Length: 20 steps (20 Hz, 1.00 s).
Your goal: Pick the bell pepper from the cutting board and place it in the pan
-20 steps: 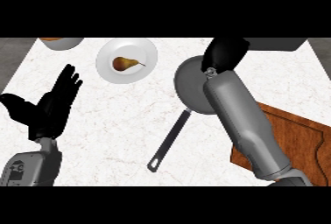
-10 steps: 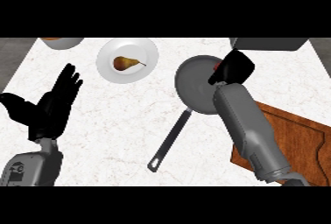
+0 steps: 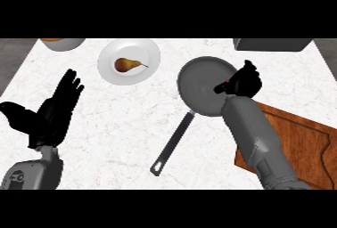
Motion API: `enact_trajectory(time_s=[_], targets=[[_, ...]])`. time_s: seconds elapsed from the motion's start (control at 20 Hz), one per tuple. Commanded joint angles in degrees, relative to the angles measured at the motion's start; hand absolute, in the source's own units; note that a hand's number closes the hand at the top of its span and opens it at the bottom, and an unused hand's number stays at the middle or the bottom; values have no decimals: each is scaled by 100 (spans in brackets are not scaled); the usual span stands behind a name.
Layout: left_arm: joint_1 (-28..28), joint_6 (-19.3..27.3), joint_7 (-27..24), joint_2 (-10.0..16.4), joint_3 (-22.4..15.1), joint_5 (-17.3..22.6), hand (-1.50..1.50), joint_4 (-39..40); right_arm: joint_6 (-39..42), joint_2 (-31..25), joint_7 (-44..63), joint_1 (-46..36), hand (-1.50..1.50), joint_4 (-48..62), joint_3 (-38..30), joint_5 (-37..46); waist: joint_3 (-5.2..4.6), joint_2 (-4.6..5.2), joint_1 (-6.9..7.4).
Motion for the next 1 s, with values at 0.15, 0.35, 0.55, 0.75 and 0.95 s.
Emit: enact_trajectory(time_s=[0.15,0.35,0.55,0.75,0.95], targets=[[-31,-57,157,110,147,118,0,-45,-1704,36,-507,374,-150,-775,105,-709,1,-68,-101],[51,101,42,-113,1,-19,0,-11,-2408,37,-966,1032,-150,-1589,483,-1764,7,-94,-136],[194,51,37,137,275,34,0,-43,-2160,37,-1351,1993,-150,-3165,1146,-2521,0,-161,-328],[204,272,169,-125,94,-65,0,-127,-2470,37,-1523,3152,-150,-4565,2294,-3052,6,-199,-412],[243,165,-68,-75,117,-92,0,-22,-2516,37,-1621,4652,-150,-6029,3156,-2927,-9,-122,-365]])
